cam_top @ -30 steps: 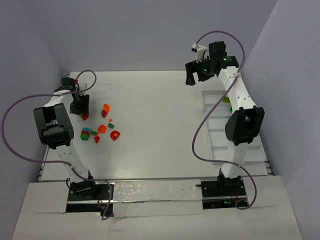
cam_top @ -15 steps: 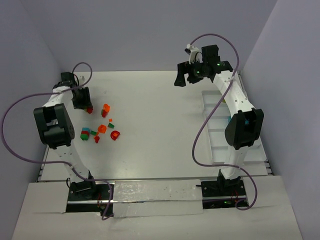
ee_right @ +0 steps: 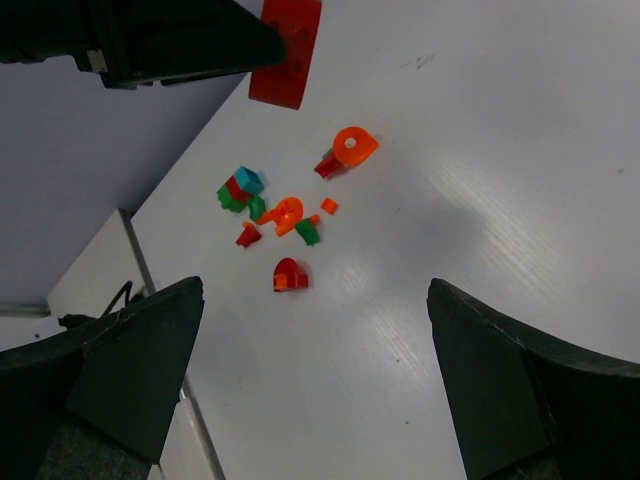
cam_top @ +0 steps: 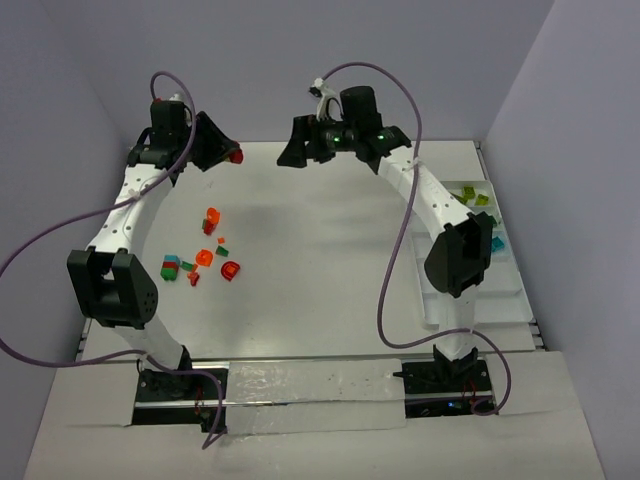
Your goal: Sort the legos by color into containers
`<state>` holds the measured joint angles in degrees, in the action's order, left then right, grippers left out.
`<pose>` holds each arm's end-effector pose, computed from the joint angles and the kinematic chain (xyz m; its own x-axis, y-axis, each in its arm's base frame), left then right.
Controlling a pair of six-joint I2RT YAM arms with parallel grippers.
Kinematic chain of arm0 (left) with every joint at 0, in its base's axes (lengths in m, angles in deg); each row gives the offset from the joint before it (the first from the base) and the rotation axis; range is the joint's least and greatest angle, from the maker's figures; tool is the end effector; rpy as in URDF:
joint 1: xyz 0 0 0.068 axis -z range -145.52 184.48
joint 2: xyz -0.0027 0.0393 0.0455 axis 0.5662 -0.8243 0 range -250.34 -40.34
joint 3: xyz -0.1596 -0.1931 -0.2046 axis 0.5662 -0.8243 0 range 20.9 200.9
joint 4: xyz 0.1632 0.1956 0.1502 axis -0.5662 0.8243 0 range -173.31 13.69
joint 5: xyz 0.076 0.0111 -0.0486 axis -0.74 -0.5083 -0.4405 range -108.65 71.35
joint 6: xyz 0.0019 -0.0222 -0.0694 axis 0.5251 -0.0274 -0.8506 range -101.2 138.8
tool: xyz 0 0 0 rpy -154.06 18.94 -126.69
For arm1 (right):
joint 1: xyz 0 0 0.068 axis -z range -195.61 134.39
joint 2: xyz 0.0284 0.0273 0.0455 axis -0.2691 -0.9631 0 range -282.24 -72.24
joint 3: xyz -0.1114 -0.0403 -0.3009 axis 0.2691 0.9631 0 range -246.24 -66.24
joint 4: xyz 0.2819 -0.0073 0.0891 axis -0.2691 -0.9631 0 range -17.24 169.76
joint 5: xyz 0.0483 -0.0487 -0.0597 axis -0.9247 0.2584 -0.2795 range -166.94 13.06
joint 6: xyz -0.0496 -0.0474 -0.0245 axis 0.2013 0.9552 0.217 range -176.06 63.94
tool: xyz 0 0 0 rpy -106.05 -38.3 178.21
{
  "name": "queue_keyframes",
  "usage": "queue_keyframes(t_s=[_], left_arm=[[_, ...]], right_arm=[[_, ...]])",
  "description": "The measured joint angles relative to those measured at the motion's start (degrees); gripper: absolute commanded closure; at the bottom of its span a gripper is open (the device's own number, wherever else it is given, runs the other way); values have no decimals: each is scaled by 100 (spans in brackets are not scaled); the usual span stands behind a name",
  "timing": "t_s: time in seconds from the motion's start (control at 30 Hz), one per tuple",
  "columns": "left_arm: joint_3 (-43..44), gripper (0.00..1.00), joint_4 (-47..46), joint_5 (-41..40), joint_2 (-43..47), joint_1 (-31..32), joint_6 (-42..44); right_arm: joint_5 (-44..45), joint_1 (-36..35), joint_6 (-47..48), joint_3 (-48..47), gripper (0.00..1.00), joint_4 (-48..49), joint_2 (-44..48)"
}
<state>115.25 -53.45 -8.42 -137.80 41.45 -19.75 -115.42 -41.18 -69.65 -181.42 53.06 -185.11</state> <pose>0.4526 -0.0661 0.3988 -0.5890 -0.5458 -0.5960 -0.1275 0.7910 -0.5984 0.4637 0.2637 0.4259 -0.5618 -0.0647 -0.8247 -0.7376 0.4906 0.4640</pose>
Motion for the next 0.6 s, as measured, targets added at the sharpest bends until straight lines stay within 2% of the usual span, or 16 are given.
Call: queue_keyframes(t_s=[0.27, 0.6], left_arm=[[7, 100, -203, 533, -7, 79, -1564], [272, 100, -339, 615, -100, 571, -2336]], right_arm=[[333, -375, -488, -245, 2, 104, -503], [1082, -526, -1128, -798, 6, 416, -739]])
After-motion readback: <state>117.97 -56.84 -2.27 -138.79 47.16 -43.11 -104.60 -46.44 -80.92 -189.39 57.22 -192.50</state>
